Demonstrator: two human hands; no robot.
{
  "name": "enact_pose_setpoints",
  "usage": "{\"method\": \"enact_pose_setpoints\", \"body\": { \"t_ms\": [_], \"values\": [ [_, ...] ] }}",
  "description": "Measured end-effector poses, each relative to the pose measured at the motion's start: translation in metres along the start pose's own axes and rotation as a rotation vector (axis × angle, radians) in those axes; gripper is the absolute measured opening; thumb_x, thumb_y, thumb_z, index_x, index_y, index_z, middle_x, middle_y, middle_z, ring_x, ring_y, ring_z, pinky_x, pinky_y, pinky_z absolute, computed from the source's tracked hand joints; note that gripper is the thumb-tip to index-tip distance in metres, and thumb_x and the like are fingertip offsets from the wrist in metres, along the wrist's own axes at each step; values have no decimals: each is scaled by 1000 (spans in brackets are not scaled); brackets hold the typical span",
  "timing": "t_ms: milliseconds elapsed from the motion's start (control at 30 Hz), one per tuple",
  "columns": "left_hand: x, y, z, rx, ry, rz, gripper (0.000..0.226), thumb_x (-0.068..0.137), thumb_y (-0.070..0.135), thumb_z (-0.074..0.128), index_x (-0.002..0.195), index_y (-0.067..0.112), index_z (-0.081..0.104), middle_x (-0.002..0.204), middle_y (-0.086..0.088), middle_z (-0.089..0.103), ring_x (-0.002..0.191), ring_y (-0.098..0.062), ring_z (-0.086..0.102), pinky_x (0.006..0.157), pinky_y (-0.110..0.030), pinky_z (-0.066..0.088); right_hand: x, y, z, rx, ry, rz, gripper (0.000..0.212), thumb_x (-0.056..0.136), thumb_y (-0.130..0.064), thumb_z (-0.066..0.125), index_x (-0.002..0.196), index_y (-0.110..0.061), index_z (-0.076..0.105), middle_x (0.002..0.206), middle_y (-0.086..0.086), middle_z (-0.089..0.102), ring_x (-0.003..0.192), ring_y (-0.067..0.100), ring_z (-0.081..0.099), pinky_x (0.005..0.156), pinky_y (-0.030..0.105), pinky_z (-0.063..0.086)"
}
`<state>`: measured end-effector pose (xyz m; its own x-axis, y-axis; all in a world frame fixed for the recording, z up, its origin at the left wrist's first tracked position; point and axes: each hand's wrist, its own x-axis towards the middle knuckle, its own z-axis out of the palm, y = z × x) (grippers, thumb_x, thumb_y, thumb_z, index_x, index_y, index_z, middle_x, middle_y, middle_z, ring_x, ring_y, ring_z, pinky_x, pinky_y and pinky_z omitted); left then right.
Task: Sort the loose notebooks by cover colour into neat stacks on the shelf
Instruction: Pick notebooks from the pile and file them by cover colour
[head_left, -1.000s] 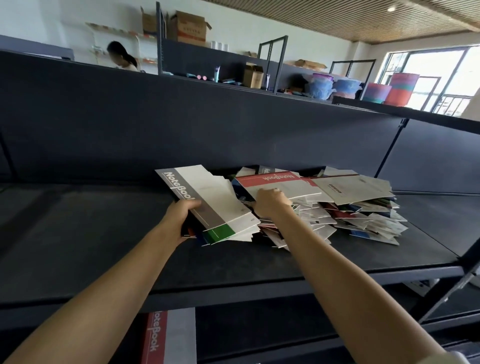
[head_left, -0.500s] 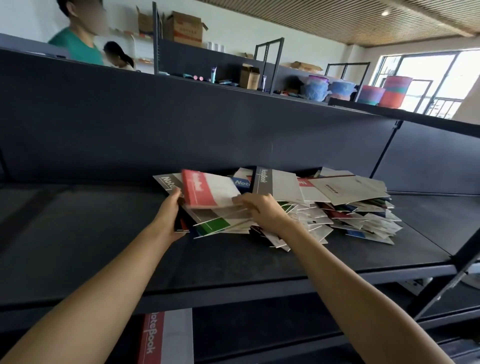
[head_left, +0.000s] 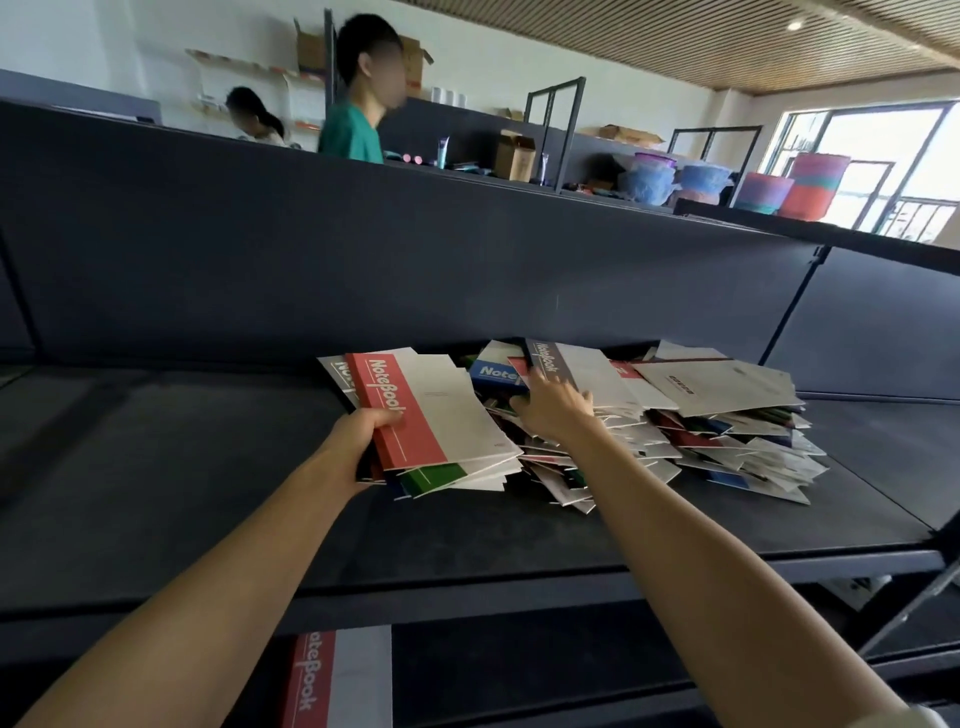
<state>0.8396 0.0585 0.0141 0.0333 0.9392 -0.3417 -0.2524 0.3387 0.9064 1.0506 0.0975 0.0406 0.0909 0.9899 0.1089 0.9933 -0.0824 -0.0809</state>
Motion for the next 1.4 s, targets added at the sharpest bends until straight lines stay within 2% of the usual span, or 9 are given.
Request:
{"method": "enact_pose_setpoints", "body": {
  "t_ms": [200, 467, 633, 733, 900, 1067, 1133, 1267, 1400],
  "values": [
    [-1, -3, 3, -3, 22, -2, 23, 92, 14, 55, 113, 10, 48, 89, -8, 62, 79, -23, 59, 61, -34, 45, -14, -4, -2, -157, 147, 10, 28, 94, -9, 46, 121, -6, 57, 117, 13, 63, 108, 31, 61, 80, 34, 50],
    [1, -5, 5, -128, -56, 39, 25, 94, 25, 54, 115, 12, 48, 111, -14, 61, 92, -28, 60, 75, -40, 46, -67, -64, -25, -239, 156, -307, 33, 93, -3, 40, 123, -7, 54, 123, 13, 59, 107, 32, 60, 78, 36, 48],
    [4, -6, 7, -145, -41, 50, 18, 94, 17, 53, 108, 6, 52, 72, -7, 63, 62, -18, 63, 50, -27, 46, -95, -78, -18, -62, 38, -609, 32, 100, -31, 35, 115, -14, 57, 109, 12, 63, 95, 29, 60, 70, 30, 40],
    [6, -8, 3, -100, 19, 23, 32, 89, 13, 58, 119, 3, 52, 86, -10, 63, 75, -23, 62, 56, -31, 46, -66, -55, -15, 203, 83, -418, 31, 98, -31, 39, 103, -15, 65, 100, 10, 68, 88, 29, 63, 71, 31, 50],
    [5, -10, -3, -84, 51, -13, 39, 88, 13, 61, 124, 3, 52, 95, -12, 64, 81, -27, 63, 59, -34, 47, -24, -7, -4, 288, 140, -73, 28, 95, -20, 40, 92, -4, 64, 97, 16, 66, 84, 33, 61, 67, 32, 48],
    [-3, -12, -6, 1, 67, -3, 28, 90, 14, 60, 115, 6, 53, 86, -10, 63, 73, -24, 61, 55, -31, 44, -31, -14, 16, 447, 62, -55, 31, 95, -25, 44, 97, -6, 69, 97, 14, 68, 86, 32, 62, 70, 31, 49],
    [-7, -13, -9, 21, 71, -7, 28, 89, 15, 60, 114, 6, 54, 84, -10, 63, 71, -23, 61, 55, -30, 44, -33, -25, 20, 515, -49, -23, 34, 94, -33, 47, 88, -6, 67, 89, 14, 69, 82, 31, 64, 74, 33, 53],
    [-17, -15, -19, 71, 60, -31, 31, 89, 16, 61, 117, 4, 56, 82, -8, 63, 68, -22, 60, 53, -28, 43, -44, -41, 26, 489, -112, 42, 36, 91, -35, 52, 65, -10, 52, 66, 4, 56, 73, 25, 55, 64, 26, 39],
    [-29, -21, -30, 66, 10, -53, 35, 90, 20, 60, 122, 6, 56, 90, -8, 66, 76, -23, 63, 56, -30, 45, -64, -50, 35, 662, -176, 155, 24, 88, -31, 58, 82, -8, 54, 78, 6, 57, 74, 22, 56, 64, 28, 44]
  ]
}}
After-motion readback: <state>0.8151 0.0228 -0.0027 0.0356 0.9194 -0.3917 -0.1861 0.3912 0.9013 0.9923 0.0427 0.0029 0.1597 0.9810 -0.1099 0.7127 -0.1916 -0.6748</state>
